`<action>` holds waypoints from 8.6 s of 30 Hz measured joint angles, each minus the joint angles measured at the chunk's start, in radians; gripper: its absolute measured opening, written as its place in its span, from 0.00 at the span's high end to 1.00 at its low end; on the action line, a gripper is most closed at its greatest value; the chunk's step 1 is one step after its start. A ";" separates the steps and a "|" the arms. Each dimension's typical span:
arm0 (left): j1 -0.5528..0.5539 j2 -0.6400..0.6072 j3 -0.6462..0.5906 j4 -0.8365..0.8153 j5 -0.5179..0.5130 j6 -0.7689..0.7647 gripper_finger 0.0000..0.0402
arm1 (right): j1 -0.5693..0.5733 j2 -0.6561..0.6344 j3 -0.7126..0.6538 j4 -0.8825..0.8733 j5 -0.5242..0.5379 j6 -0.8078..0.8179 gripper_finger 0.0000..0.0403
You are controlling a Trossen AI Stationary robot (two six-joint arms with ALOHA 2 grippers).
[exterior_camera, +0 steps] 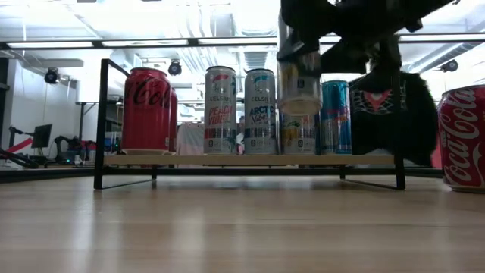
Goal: Place canned beverage on shelf
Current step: Put the white and yellow soda can on the shelf aligned with the other white and yellow soda can
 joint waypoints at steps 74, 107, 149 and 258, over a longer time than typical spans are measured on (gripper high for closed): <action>0.121 0.196 -0.162 1.082 0.589 0.178 0.29 | 0.133 -0.066 0.485 0.032 0.080 -0.716 0.42; 0.170 0.304 -0.080 1.080 0.521 0.140 0.01 | 0.101 -0.064 0.552 0.043 0.112 -0.850 0.42; 0.222 0.338 -0.080 1.075 0.655 0.036 0.21 | 0.034 -0.007 0.505 0.077 -0.013 -0.761 0.42; 0.141 0.310 -0.080 1.009 0.407 0.425 0.12 | 0.068 -0.168 0.623 -0.226 -0.037 -0.861 0.38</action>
